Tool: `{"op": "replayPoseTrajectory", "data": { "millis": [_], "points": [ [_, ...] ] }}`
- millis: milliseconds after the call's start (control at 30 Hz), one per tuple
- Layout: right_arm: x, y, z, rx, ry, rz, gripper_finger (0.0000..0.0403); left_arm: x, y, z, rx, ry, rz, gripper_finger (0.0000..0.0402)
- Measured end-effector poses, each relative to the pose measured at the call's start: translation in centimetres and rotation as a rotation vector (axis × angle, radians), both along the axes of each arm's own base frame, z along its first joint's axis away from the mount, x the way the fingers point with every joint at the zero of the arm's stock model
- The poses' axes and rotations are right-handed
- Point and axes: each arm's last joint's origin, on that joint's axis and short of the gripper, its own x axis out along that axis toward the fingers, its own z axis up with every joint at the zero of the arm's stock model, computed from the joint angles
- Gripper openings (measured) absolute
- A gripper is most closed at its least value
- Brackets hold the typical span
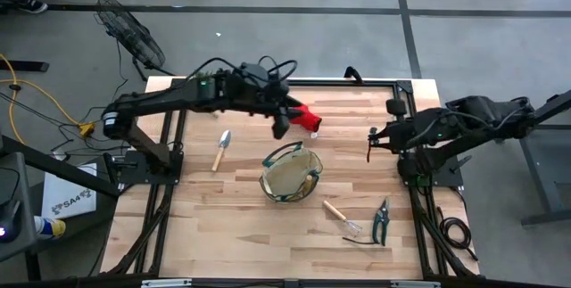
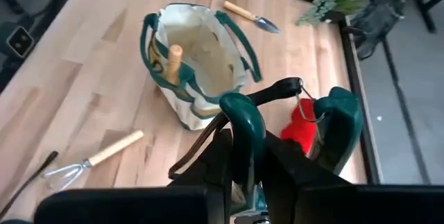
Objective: Pick & Place Garden tools in Gardening bag
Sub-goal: Put the left green shear scissors into the white gardening bag
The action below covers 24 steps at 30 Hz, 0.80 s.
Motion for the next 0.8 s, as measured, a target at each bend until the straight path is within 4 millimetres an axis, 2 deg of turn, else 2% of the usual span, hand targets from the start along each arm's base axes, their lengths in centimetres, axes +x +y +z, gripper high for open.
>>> {"op": "replayPoseTrajectory", "data": {
  "millis": [267, 533, 633, 800],
  "points": [
    [1.9, -0.2, -2.8, 0.037, 0.007, 0.008, 0.0040, -3.6, -3.2, 0.6, 0.102, 0.158, 0.101, 0.0134],
    [2.4, -0.6, -3.0, 0.036, -0.022, -0.019, 0.0040, -4.5, -6.1, 0.5, 0.144, 0.195, 0.050, 0.0134],
    [2.4, -0.8, -3.0, 0.028, -0.023, -0.027, 0.0040, -3.9, -6.5, -0.9, 0.140, 0.183, 0.040, 0.0134],
    [2.4, -1.0, -3.0, 0.020, -0.023, -0.039, 0.0040, -4.0, -6.7, -5.3, 0.047, 0.092, 0.002, 0.0134]
  ]
}}
